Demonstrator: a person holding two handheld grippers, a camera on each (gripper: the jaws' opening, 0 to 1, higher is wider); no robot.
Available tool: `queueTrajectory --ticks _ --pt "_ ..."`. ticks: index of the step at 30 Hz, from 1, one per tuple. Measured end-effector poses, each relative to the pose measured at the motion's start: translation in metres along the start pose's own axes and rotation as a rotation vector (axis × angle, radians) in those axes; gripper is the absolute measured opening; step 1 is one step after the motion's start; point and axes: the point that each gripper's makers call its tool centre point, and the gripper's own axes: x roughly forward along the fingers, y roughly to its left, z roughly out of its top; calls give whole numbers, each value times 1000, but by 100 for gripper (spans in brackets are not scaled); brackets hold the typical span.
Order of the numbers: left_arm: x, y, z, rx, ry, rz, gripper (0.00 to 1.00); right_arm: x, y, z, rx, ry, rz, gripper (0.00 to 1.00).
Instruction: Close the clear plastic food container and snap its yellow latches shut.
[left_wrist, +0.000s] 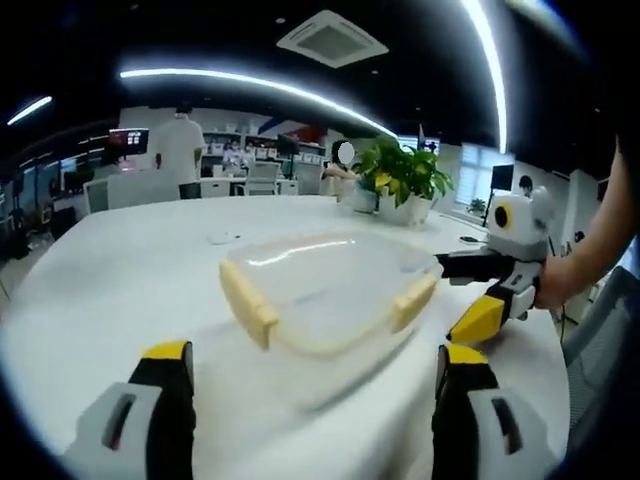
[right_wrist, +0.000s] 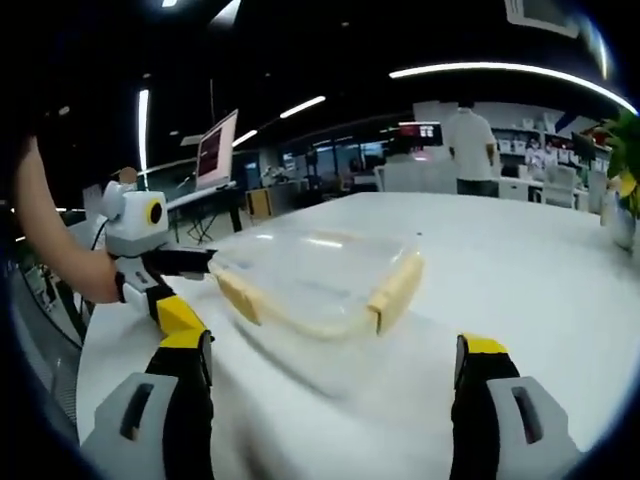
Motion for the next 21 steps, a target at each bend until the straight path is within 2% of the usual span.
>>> queueTrajectory --ticks 8,12,21 --pt "-9 2 6 -27 -18 23 97 -15 -2 9 10 -17 -31 97" --pt "-20 8 10 -55 -24 55 93 -28 -5 15 6 -14 -55 96" --pt "-50 14 19 -72 -56 108 93 -56 -12 22 -6 3 -85 92"
